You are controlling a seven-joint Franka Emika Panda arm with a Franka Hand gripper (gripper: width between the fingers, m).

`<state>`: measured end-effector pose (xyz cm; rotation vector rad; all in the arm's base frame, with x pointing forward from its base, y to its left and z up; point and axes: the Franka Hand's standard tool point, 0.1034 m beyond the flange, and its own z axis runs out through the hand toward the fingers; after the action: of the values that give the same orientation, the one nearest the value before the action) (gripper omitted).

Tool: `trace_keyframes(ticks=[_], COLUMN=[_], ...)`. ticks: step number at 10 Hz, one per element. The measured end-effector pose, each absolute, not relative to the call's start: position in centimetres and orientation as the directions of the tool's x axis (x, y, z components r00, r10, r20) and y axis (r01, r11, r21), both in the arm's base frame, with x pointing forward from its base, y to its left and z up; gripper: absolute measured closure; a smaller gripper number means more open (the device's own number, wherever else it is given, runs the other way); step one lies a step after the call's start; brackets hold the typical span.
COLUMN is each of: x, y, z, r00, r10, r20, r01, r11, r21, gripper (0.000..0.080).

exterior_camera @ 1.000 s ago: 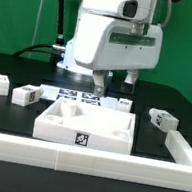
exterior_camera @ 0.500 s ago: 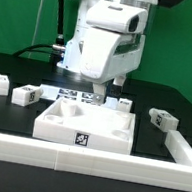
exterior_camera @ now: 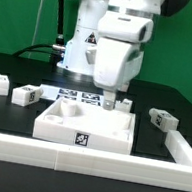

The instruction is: Assemble one leg

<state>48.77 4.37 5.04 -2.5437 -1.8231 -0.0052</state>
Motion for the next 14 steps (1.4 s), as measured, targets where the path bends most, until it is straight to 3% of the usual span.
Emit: trace_keyframes(ticks=[5, 7, 8, 11, 12, 13, 14], x=[47.4, 45.5, 44.5, 43.7, 43.9, 44.1, 44.0], y=[4.7, 4.3, 4.0, 3.2, 2.9, 2.9, 2.9], z=[4.3, 3.0, 2.5, 1.2, 0.8, 0.6, 0.6], r00=[0.376, 0.298, 0.274, 0.194, 0.193, 0.195, 0.195], r10=[0.926, 0.954, 0.961, 0.98, 0.98, 0.98, 0.98], r20=[0.004, 0.029, 0.027, 0.033, 0.042, 0.048, 0.047], r01=[0.926, 0.954, 0.962, 0.981, 0.981, 0.981, 0.981], r11=[-0.376, -0.298, -0.274, -0.194, -0.193, -0.196, -0.196], r21=[-0.027, -0.002, -0.011, -0.014, 0.003, 0.012, 0.011], gripper=[0.015, 0.015, 0.015, 0.015, 0.015, 0.027, 0.027])
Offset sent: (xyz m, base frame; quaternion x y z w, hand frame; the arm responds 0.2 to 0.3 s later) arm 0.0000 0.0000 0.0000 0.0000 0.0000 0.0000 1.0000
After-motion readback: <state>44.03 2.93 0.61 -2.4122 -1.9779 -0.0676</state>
